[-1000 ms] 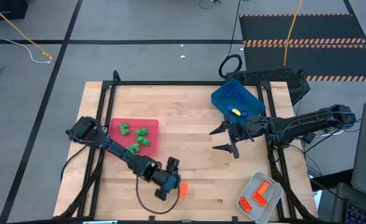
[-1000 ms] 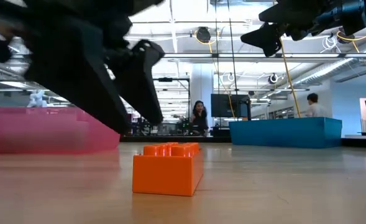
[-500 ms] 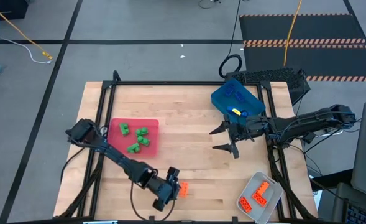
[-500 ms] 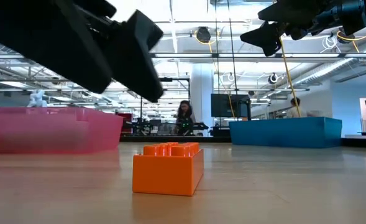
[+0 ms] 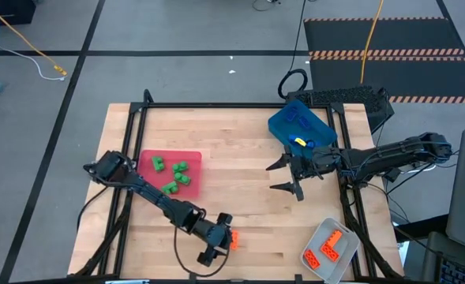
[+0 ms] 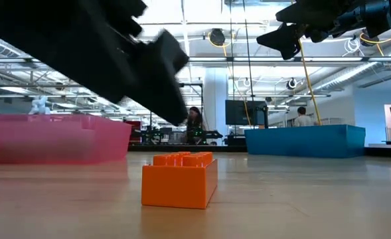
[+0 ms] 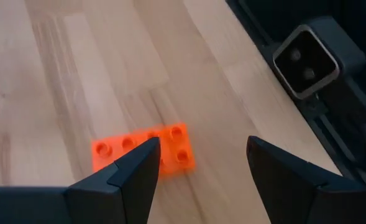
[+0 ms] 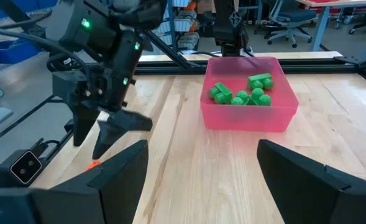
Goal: Sort & place blocks by color
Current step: Put the orange game piece into the gray bin
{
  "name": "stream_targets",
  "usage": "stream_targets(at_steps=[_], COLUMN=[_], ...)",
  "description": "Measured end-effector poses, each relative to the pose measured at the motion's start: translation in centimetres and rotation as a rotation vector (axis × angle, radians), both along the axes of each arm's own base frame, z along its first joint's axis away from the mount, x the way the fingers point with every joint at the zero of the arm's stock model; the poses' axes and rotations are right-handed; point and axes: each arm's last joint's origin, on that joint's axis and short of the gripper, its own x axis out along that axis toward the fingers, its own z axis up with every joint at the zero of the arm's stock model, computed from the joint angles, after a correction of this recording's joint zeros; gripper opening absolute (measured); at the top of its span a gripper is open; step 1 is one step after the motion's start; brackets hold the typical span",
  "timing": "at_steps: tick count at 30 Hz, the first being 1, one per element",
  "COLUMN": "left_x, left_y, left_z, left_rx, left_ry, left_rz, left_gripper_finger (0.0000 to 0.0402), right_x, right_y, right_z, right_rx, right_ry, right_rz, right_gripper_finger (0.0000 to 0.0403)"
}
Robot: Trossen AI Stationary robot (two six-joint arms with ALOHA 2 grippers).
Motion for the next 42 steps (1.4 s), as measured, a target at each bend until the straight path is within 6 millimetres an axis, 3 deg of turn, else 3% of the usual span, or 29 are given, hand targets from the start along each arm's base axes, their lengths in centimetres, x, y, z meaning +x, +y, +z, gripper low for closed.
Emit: stream_targets(at_steps=[5, 13, 19, 28, 31, 35, 39, 42], left_x=[1.0, 1.7, 3.0, 5.2, 5.3, 5.0, 3.5, 2.0], left_y=[-0.1, 1.5, 4.4, 10.5, 11.5, 11.6, 11.2, 11.0], left_z=[-2.1, -2.7, -2.8, -2.8, -1.9, 1.7, 5.4, 7.0], left_rx=[-0.029, 0.018, 0.104, 0.203, 0.198, 0.178, 0.191, 0.23], left_ry=[-0.001, 0.0, -0.024, -0.096, -0.117, -0.226, -0.266, -0.222], left_rz=[-0.012, 0.0, 0.057, 0.172, 0.201, 0.199, 0.207, 0.232], left_gripper_finger=[0.0241, 0.0241, 0.0241, 0.0241, 0.0241, 0.0241, 0.0241, 0.0241], right_x=[0.0, 0.0, 0.0, 0.0, -0.1, -0.1, -0.1, -0.2], right_y=[0.0, 0.0, 0.0, 0.0, 0.0, 0.0, -0.2, -0.1], right_z=[0.0, 0.0, 0.0, -0.1, -0.2, -0.4, -0.6, -1.0], right_rx=[0.0, 0.0, 0.001, -0.003, -0.005, -0.001, 0.019, -0.02], right_ry=[0.0, 0.001, 0.001, 0.01, 0.024, 0.042, 0.064, 0.106], right_rz=[0.0, 0.0, -0.001, 0.0, 0.0, -0.002, -0.082, -0.13], right_gripper_finger=[0.0297, 0.0297, 0.0297, 0.0297, 0.0297, 0.0297, 0.0297, 0.0297])
